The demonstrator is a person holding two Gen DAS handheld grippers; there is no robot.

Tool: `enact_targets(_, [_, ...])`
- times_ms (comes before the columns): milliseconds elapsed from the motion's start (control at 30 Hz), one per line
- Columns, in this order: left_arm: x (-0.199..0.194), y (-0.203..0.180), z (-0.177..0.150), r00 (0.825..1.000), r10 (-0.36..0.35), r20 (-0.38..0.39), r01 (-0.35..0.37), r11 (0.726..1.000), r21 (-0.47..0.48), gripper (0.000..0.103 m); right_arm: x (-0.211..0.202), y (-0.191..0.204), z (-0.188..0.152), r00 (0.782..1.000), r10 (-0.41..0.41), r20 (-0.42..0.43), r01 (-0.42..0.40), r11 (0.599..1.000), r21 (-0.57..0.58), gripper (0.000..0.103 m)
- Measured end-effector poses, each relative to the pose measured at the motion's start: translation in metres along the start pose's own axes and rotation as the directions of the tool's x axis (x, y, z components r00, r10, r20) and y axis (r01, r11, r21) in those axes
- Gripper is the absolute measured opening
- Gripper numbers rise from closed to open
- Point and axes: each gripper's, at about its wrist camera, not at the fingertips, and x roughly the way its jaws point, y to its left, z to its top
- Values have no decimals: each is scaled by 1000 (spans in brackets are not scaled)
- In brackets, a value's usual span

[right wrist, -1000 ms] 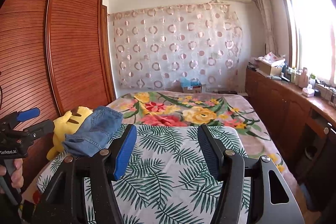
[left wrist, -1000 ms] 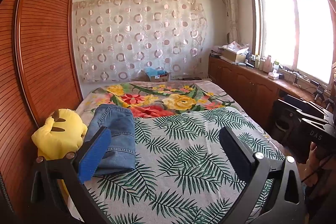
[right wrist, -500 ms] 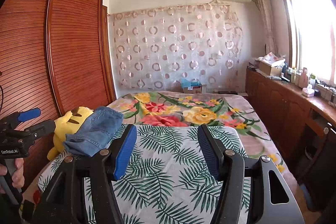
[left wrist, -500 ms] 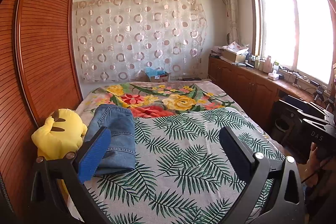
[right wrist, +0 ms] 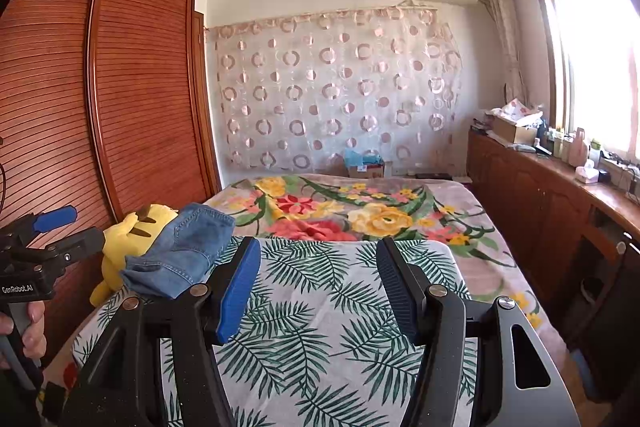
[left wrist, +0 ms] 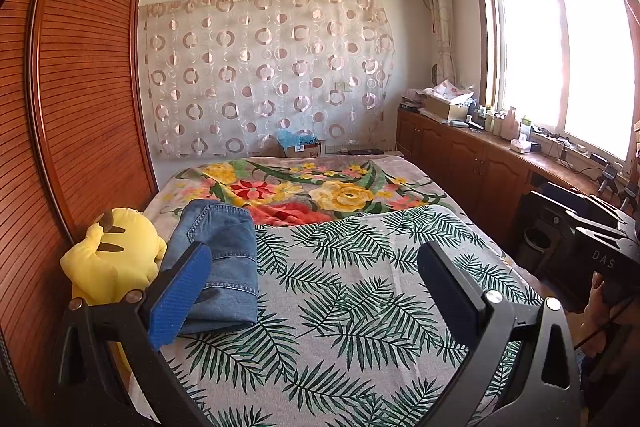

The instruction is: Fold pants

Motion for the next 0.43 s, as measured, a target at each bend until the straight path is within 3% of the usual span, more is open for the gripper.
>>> enact_targets(433, [-1,1,0,1000,3,0,-3,1000,0,103,0,0,0,1000,0,1,0,1000,0,62])
